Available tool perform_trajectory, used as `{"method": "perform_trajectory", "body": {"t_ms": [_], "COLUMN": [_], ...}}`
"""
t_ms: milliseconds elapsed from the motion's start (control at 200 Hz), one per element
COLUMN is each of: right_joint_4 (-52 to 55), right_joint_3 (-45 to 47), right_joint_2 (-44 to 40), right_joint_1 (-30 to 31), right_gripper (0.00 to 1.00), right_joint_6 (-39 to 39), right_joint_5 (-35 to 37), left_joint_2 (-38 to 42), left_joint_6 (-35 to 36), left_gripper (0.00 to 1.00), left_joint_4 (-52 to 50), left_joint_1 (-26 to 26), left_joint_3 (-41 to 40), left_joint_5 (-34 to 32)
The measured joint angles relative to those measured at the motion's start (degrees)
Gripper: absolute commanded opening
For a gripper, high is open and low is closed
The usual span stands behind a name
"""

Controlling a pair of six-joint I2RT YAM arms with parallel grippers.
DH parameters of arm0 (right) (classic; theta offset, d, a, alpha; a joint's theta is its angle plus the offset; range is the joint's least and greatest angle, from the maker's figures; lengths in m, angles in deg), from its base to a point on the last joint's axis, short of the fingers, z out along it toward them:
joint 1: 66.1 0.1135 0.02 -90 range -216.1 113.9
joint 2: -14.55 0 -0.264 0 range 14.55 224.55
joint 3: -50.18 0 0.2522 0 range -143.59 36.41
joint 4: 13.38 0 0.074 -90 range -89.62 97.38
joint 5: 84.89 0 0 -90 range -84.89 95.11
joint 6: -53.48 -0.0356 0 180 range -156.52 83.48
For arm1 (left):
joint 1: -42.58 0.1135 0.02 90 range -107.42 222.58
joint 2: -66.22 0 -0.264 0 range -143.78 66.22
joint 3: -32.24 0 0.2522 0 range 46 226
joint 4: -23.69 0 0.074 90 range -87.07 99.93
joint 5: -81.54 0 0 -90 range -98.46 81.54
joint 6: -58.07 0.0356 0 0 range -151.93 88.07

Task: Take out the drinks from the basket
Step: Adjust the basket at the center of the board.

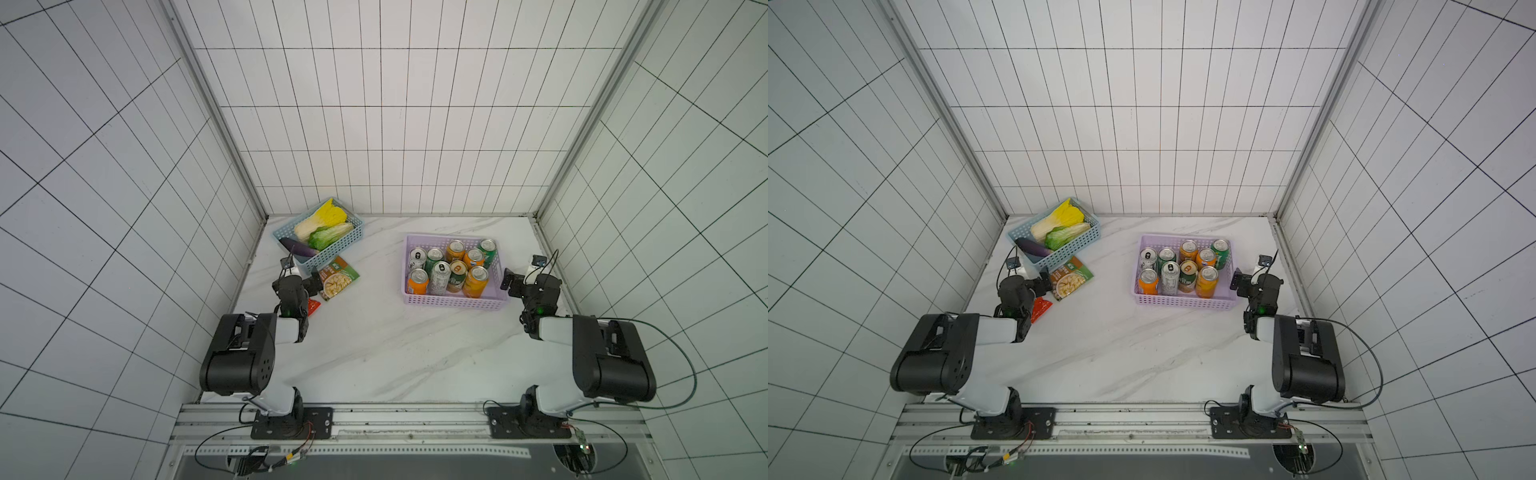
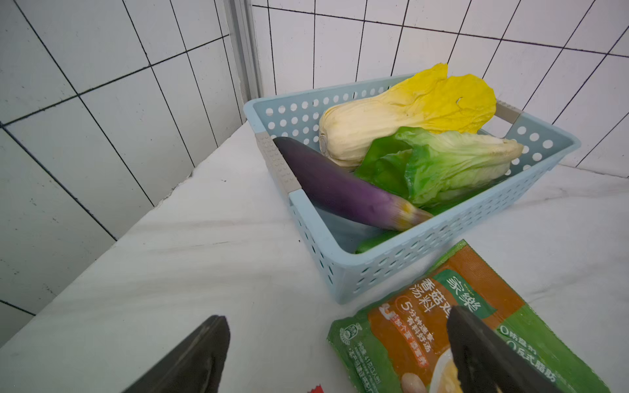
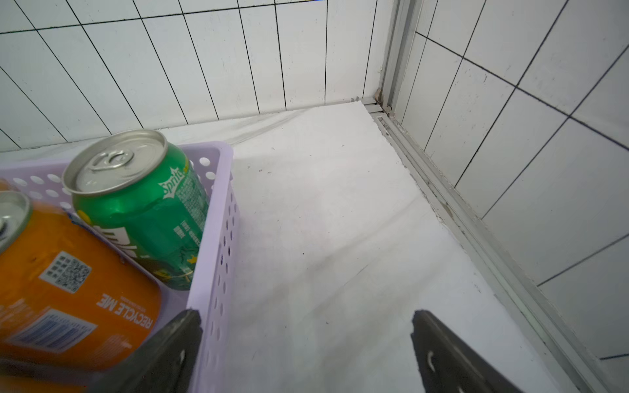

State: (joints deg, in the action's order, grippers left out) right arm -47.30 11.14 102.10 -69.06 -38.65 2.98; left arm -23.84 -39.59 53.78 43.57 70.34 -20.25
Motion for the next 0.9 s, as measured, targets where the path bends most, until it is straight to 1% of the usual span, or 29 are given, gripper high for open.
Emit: {"method": "perform_trajectory", "body": {"t_ms": [595, 670, 765, 835, 900], "right_joint_4": [0.6, 5.3, 13.6, 19.1, 24.0], "right_joint_3": [0.0, -0.3, -1.6, -3.1, -5.0], "right_joint_2": [-0.3, -3.0, -8.5, -13.0, -16.8], "right_joint_1": [-0.1, -0.5, -1.4, -2.0, -2.3], "right_gripper": [0.99, 0.99, 0.99, 0.99, 0.99], "right_joint_6": [-0.7, -1.8, -3.6, -5.3, -7.3], "right_joint_5": [0.7, 1.5, 2.4, 2.4, 2.0], "left_joint_2": [0.3, 3.0, 9.7, 14.7, 18.3], "left_joint_6": [-0.2, -0.5, -1.3, -2.9, -5.4], "left_gripper": [0.98, 0.98, 0.98, 0.98, 0.98], "left_joint_4": [0.0, -0.8, -4.3, -9.4, -15.1], "left_joint_1": [-0.1, -0.1, -0.1, -0.1, -0.1], "left_joint_3": [0.0, -0.6, -0.8, 0.7, 3.2], "left_joint_5": [-0.7, -1.7, -3.0, -3.7, -2.9]}}
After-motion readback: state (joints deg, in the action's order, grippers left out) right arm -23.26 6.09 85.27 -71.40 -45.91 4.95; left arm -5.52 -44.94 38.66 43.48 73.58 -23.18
